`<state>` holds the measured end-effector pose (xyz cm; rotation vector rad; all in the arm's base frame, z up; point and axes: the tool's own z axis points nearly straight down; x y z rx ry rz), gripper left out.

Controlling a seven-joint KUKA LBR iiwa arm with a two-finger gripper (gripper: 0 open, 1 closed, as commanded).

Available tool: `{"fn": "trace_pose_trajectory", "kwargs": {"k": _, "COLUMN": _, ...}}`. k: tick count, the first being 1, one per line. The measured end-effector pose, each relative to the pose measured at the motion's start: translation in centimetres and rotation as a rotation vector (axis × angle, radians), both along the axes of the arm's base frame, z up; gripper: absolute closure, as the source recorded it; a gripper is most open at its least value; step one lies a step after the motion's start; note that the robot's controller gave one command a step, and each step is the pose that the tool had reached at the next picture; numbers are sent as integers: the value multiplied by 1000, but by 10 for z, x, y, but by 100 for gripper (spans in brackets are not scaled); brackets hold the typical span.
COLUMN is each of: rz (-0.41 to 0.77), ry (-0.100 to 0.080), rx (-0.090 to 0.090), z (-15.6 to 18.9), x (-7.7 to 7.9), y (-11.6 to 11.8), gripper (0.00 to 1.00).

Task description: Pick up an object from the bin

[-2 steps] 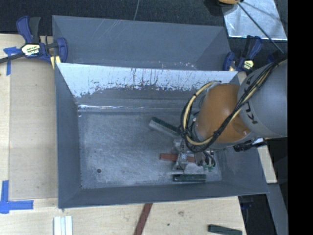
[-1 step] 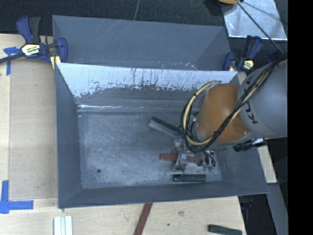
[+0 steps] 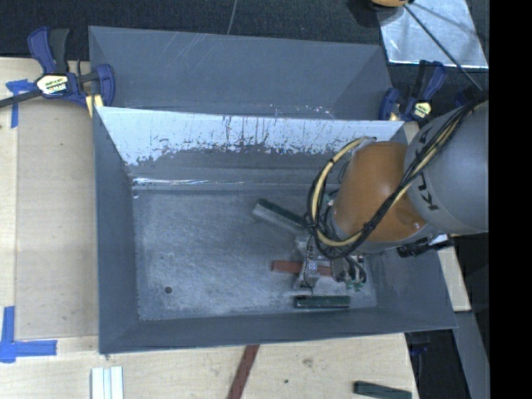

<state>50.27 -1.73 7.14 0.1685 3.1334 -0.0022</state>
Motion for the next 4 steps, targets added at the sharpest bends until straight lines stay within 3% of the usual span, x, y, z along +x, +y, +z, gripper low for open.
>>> {"fn": "trace_pose_trajectory", "kwargs": {"k": 2, "rz": 0, "ry": 12, "rx": 2, "z": 24, "x": -3, "y": 0, "gripper": 100}}
{"fn": "trace_pose_trajectory", "kwargs": {"k": 3, "rz": 0, "ry": 1, "rx": 1, "z": 41, "x": 0, "y": 0, "gripper": 100}}
{"fn": "trace_pose_trajectory", "kwargs": {"k": 4, "rz": 0, "ry": 4, "rx": 2, "z": 54, "x": -1, "y": 0, "gripper": 100}}
